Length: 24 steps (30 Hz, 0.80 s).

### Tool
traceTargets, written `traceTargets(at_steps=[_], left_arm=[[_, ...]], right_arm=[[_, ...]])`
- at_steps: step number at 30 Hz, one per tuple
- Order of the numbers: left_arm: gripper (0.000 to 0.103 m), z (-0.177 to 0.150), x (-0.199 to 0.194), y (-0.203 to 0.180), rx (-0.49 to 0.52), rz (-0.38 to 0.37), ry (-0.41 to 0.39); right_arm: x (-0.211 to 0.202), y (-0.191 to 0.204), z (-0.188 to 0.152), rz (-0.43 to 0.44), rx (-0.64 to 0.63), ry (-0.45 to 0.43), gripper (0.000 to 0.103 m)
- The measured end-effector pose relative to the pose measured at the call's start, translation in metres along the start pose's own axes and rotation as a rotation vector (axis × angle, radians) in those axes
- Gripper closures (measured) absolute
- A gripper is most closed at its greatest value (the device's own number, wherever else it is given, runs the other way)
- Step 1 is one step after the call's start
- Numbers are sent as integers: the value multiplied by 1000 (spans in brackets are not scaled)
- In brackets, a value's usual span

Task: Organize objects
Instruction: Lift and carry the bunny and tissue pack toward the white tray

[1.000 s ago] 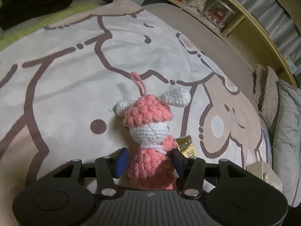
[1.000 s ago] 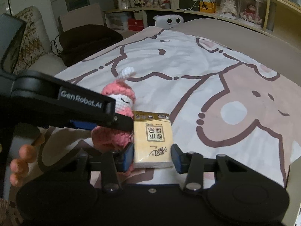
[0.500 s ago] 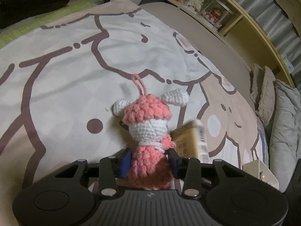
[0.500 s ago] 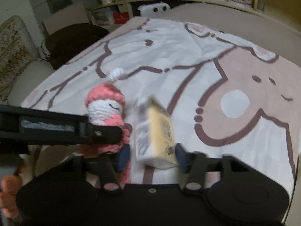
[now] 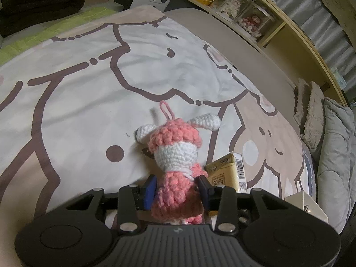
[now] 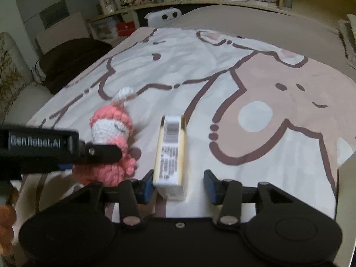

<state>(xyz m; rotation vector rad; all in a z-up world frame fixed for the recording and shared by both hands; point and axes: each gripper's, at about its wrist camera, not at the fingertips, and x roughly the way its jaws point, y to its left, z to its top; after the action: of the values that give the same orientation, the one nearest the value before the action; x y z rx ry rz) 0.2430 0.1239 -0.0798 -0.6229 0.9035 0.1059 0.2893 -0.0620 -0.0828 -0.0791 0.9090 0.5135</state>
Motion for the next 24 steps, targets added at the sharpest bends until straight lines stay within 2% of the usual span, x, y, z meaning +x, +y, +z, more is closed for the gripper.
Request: traceTargets(at_steps=[4, 6, 13, 20, 24], left_arm=[[62, 1, -1, 0, 5, 3, -8], [62, 1, 0, 0, 11, 2, -8], [64, 2, -6, -5, 32, -11, -26], [66, -2, -28, -21, 87, -57, -59], [68, -7, -35, -27, 100, -74, -47]], right_arm=[[2, -1, 7, -6, 35, -10, 61], [4, -1, 9, 4, 39, 2, 78], [-11, 0, 5, -9, 33, -24, 79], [-55, -13, 5, -48, 63, -84, 79], [-79, -18, 1, -80, 71, -105, 79]])
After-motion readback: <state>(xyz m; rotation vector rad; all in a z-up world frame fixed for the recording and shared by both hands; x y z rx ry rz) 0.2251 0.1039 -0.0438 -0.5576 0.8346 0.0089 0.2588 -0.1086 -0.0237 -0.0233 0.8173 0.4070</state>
